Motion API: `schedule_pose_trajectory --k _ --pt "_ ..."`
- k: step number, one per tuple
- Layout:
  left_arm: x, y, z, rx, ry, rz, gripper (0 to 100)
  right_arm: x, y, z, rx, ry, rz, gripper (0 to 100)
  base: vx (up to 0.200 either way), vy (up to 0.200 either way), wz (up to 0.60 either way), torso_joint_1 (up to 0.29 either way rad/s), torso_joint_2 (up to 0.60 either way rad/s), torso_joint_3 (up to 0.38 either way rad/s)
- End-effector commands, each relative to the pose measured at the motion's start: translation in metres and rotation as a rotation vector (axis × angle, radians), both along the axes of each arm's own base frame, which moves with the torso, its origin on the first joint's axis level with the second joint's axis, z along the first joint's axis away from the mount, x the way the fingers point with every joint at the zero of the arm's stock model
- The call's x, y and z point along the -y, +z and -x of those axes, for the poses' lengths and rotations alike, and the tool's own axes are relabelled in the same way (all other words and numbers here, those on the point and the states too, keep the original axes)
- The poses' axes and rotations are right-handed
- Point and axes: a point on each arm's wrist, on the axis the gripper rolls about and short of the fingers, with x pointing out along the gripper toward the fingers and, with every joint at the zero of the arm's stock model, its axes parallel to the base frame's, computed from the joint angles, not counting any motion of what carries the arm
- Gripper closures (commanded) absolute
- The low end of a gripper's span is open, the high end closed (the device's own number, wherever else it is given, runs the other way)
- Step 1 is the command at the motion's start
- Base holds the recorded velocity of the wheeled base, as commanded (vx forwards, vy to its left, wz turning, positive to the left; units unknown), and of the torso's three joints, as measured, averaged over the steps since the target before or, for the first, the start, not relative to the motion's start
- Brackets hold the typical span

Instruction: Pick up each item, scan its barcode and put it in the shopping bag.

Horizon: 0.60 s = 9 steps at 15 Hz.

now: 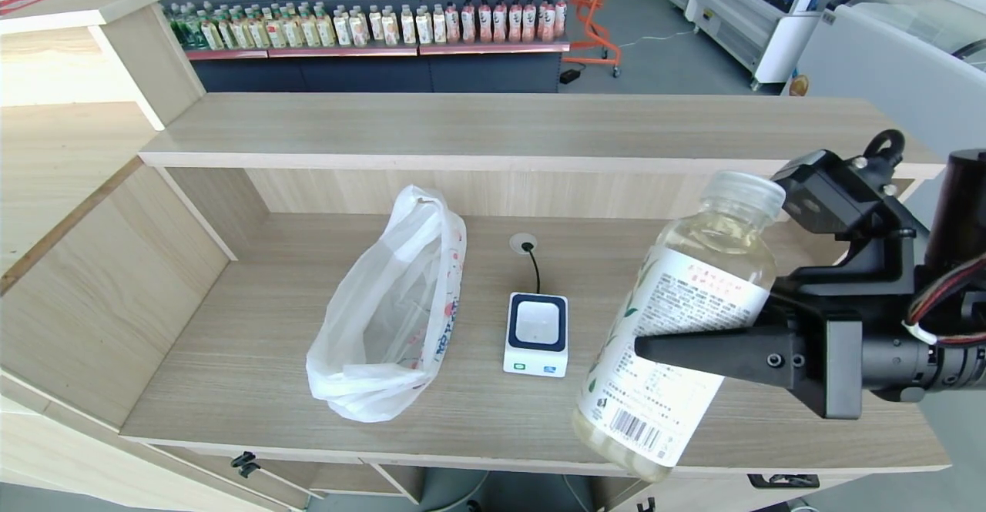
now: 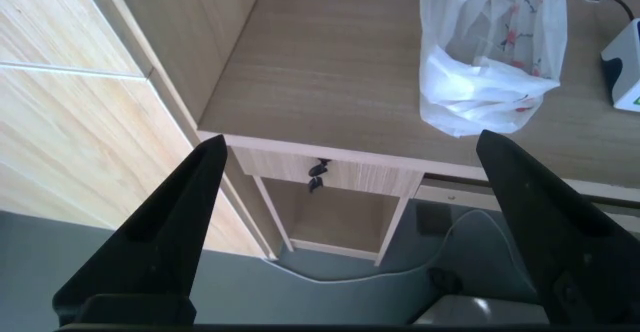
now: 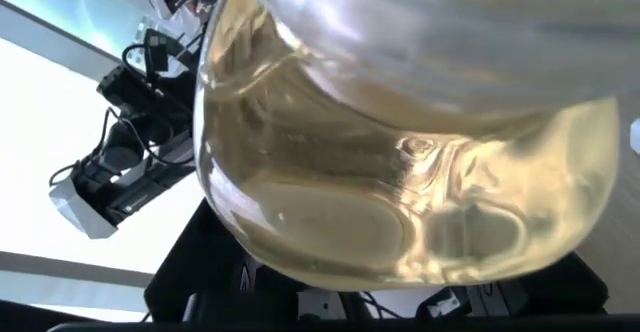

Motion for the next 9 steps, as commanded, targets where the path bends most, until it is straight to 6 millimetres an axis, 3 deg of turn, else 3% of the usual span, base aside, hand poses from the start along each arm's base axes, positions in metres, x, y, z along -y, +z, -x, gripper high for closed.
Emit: schedule_pose_trajectory --k 1,9 --pt "0.0 0.0 0.0 0.0 0.0 0.0 0 0.0009 -0.0005 0.0018 0.0 0.0 0.001 100 0.0 0.0 0.0 0.0 0.0 0.0" --pt "0.0 0.0 0.0 0.0 0.0 0.0 0 0.0059 0.0006 0.009 0.011 -0.006 -0.004 100 0.0 0.0 0.0 0.0 0.0 0.0"
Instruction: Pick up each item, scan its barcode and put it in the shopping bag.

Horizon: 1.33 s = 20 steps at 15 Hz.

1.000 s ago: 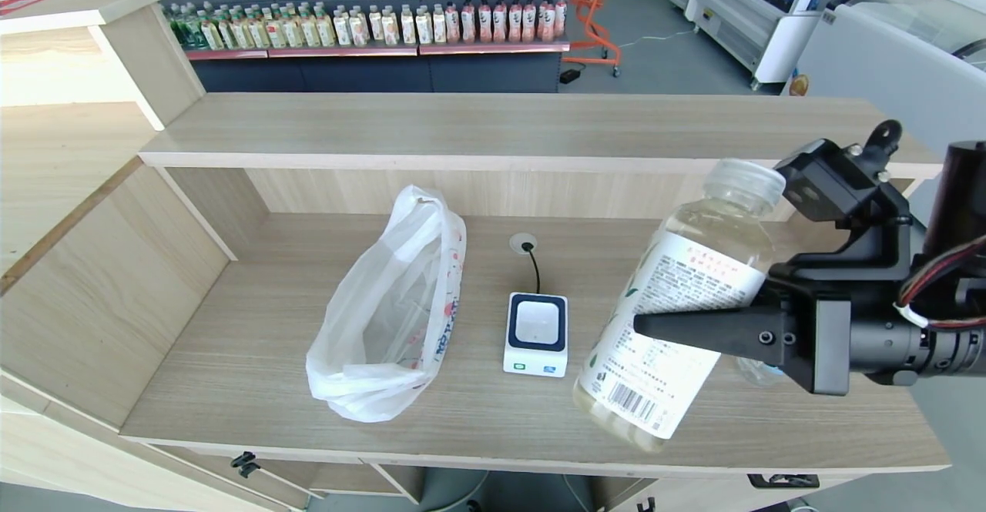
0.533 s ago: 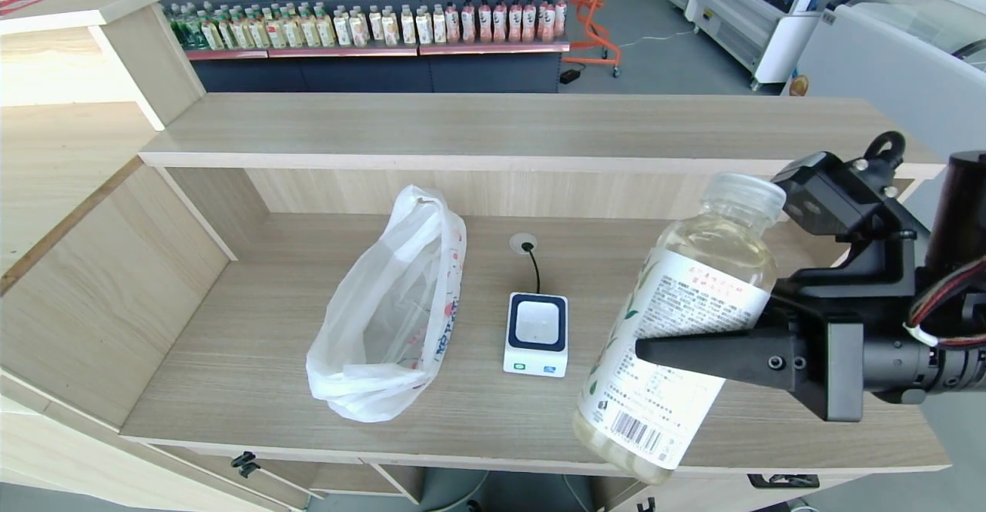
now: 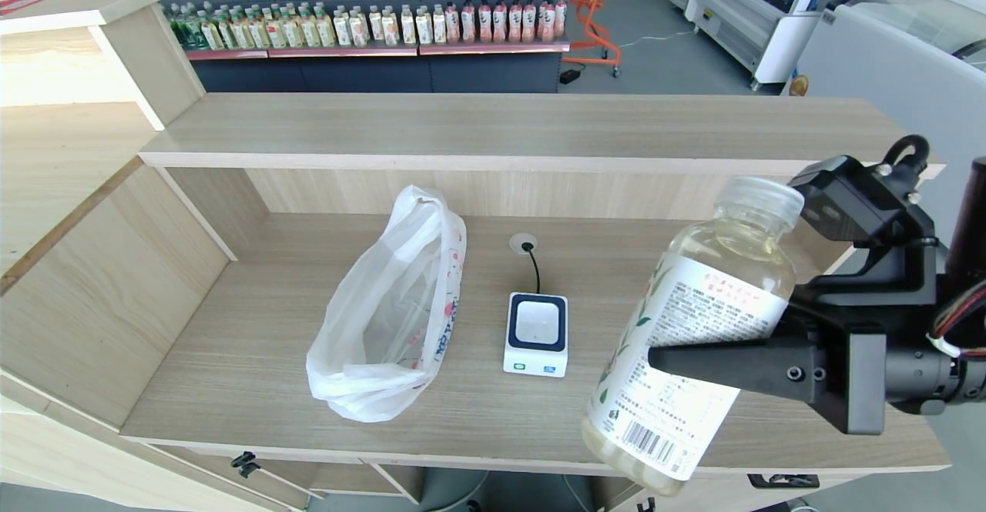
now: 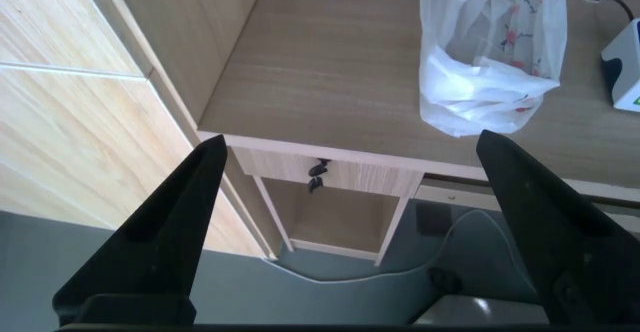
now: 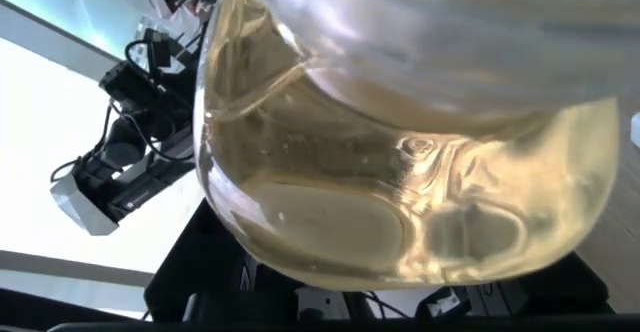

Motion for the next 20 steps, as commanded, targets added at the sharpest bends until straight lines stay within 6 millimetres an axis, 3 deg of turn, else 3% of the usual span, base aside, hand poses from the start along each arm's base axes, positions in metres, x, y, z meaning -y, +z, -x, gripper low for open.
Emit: schedule_pose_trajectory --k 1,3,5,6,7,8,11,16,20 --pt "0.0 0.0 0.0 0.0 0.0 0.0 0 0.001 0.001 0.002 0.01 -0.001 -0.002 100 0.0 0.0 0.0 0.0 0.0 0.0" --pt "0.0 0.0 0.0 0.0 0.0 0.0 0 0.005 0.001 -0.001 0.119 -0.036 0.023 100 0.0 0.0 0.0 0.0 0.0 0.0" --pt "0.0 0.0 0.0 0.0 0.0 0.0 0 0.024 -0.008 -0.016 0.326 -0.171 0.135 100 0.0 0.0 0.0 0.0 0.0 0.0" --pt "0.0 0.0 0.0 0.0 0.0 0.0 0 0.025 -0.008 -0.017 0.332 -0.176 0.141 100 0.0 0.0 0.0 0.0 0.0 0.0" --pt "0.0 0.0 0.0 0.0 0.0 0.0 0 0.05 -0.014 -0.028 0.55 -0.303 0.291 100 0.0 0.0 0.0 0.0 0.0 0.0" --pt "0.0 0.0 0.0 0.0 0.0 0.0 0 0.063 -0.015 -0.033 0.653 -0.36 0.376 100 0.0 0.0 0.0 0.0 0.0 0.0" --pt "0.0 0.0 0.0 0.0 0.0 0.0 0 0.091 -0.022 -0.042 0.814 -0.459 0.581 100 0.0 0.0 0.0 0.0 0.0 0.0" --pt "0.0 0.0 0.0 -0.001 0.0 0.0 0 0.11 -0.022 -0.066 1.053 -0.528 0.721 100 0.0 0.0 0.0 0.0 0.0 0.0" --pt "0.0 0.0 0.0 0.0 0.0 0.002 0 0.11 -0.018 -0.075 1.1 -0.558 0.717 100 0.0 0.0 0.0 0.0 0.0 0.0"
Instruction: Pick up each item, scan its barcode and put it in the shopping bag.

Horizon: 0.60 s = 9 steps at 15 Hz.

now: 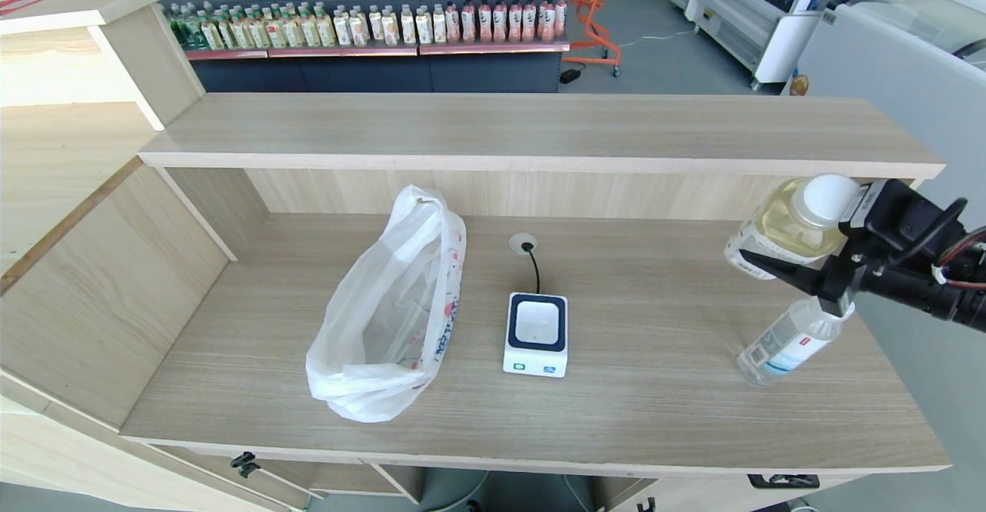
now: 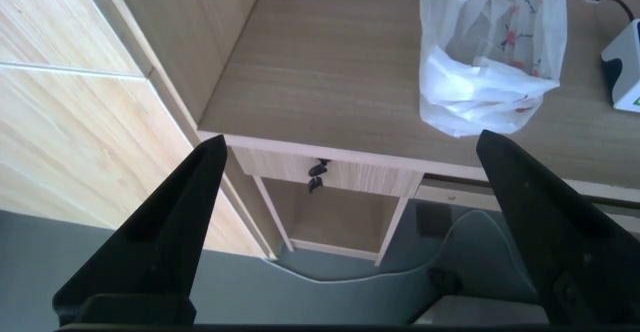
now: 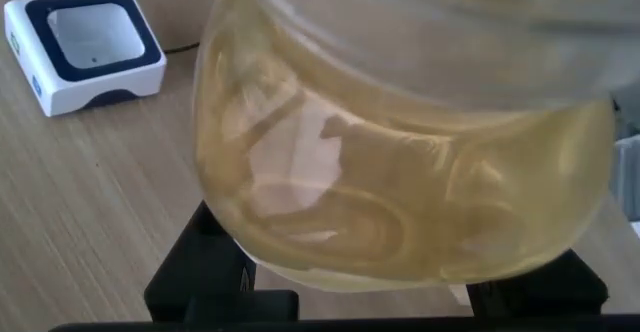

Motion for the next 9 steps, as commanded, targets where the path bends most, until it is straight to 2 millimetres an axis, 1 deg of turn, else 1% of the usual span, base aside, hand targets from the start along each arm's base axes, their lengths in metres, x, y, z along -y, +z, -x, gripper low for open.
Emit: schedule_pose_trajectory --k 1,3,5,9 --pt "0.0 0.0 0.0 0.0 0.0 0.002 0 0.0 -0.003 -0.004 -0.015 -0.001 -0.003 100 0.0 0.2 0.0 0.002 0.0 0.002" --pt "0.0 0.0 0.0 0.001 0.001 0.007 0 -0.002 -0.005 -0.003 -0.057 0.008 -0.05 100 0.0 0.2 0.0 -0.005 0.0 0.002" --pt "0.0 0.0 0.0 0.003 0.001 0.008 0 -0.01 -0.004 -0.004 -0.092 0.035 -0.105 100 0.0 0.2 0.0 0.022 0.01 -0.005" --pt "0.0 0.0 0.0 0.001 0.001 0.008 0 -0.012 -0.009 -0.01 -0.119 0.042 -0.114 100 0.0 0.2 0.0 0.001 0.0 0.005"
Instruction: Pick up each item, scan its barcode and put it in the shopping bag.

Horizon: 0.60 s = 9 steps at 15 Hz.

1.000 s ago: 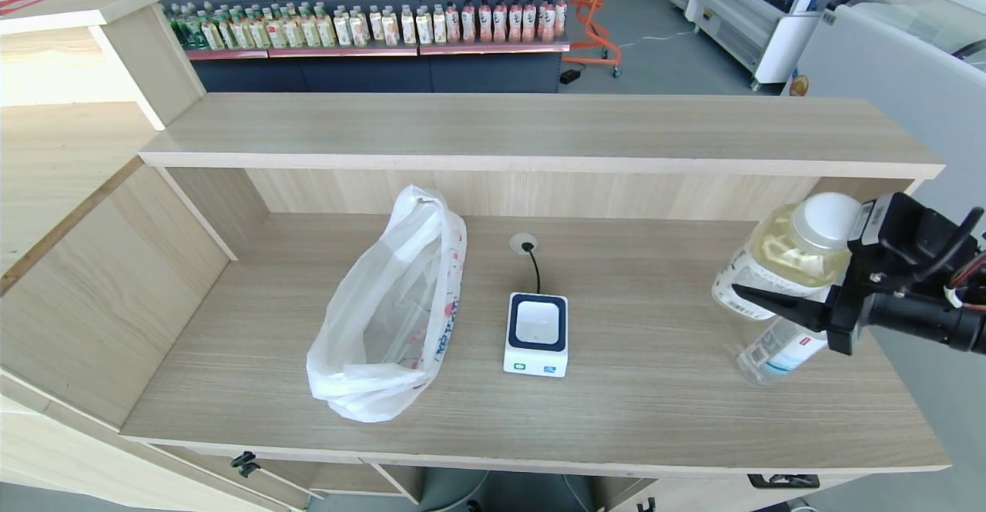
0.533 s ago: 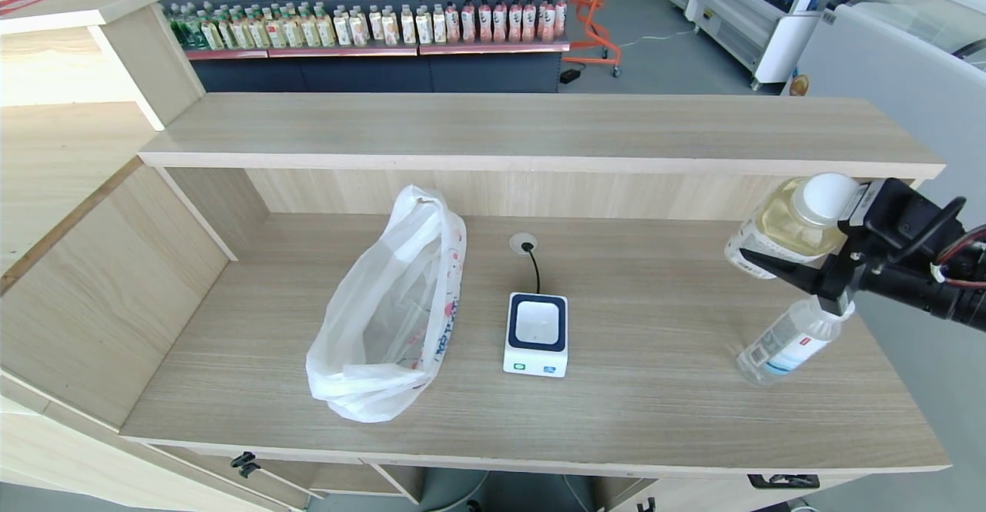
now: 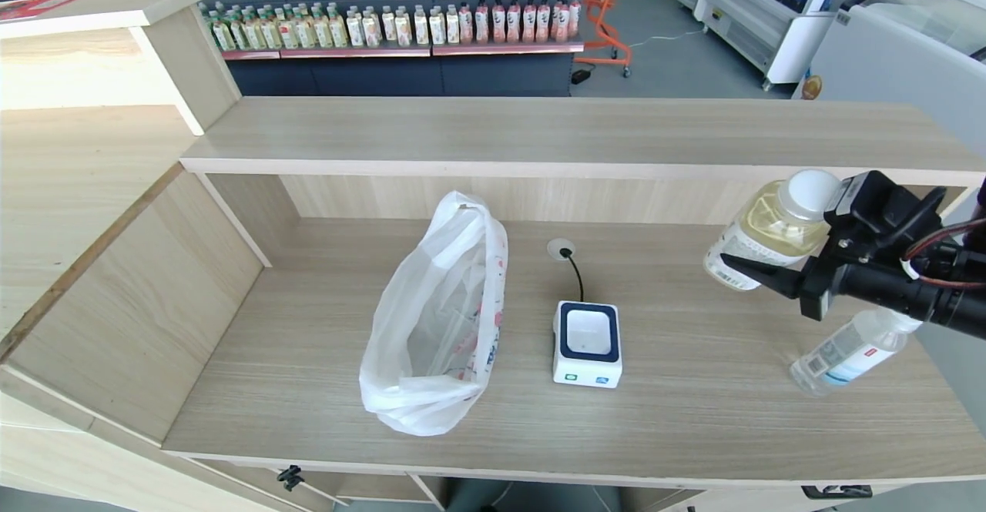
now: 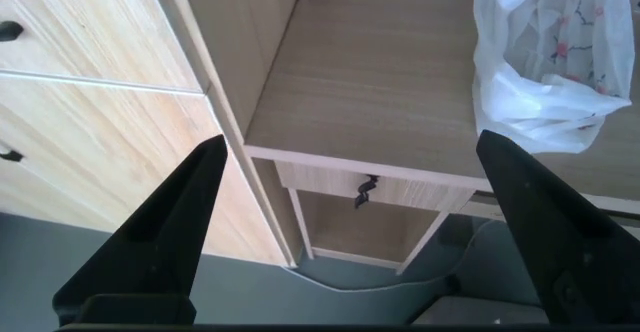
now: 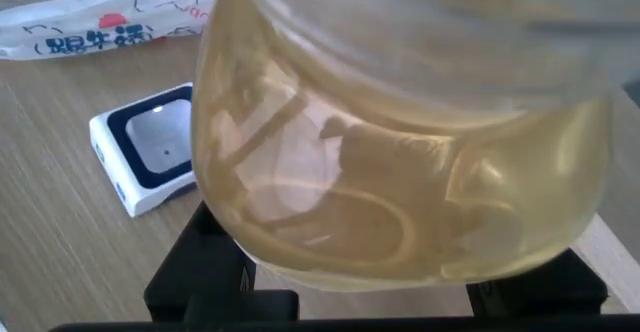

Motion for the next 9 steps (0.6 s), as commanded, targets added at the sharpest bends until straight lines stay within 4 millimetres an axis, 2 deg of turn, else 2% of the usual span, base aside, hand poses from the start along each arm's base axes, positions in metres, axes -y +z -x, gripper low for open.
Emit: schedule_pose_trajectory --k 1,2,5,9 --pt "0.0 0.0 0.0 0.0 0.0 0.0 0 -0.001 -0.007 -0.006 -0.024 0.002 0.003 100 0.0 0.2 0.0 0.007 0.01 0.002" --pt "0.0 0.0 0.0 0.0 0.0 -0.002 0 -0.001 -0.013 -0.01 -0.046 0.002 0.004 100 0.0 0.2 0.0 0.002 0.0 0.002" --pt "0.0 0.0 0.0 0.0 0.0 -0.003 0 -0.003 -0.028 -0.029 -0.073 0.011 0.038 100 0.0 0.0 0.0 0.0 0.0 0.0" --pt "0.0 0.0 0.0 0.0 0.0 -0.002 0 -0.008 -0.037 -0.049 -0.031 0.102 0.108 100 0.0 0.0 0.0 0.0 0.0 0.0"
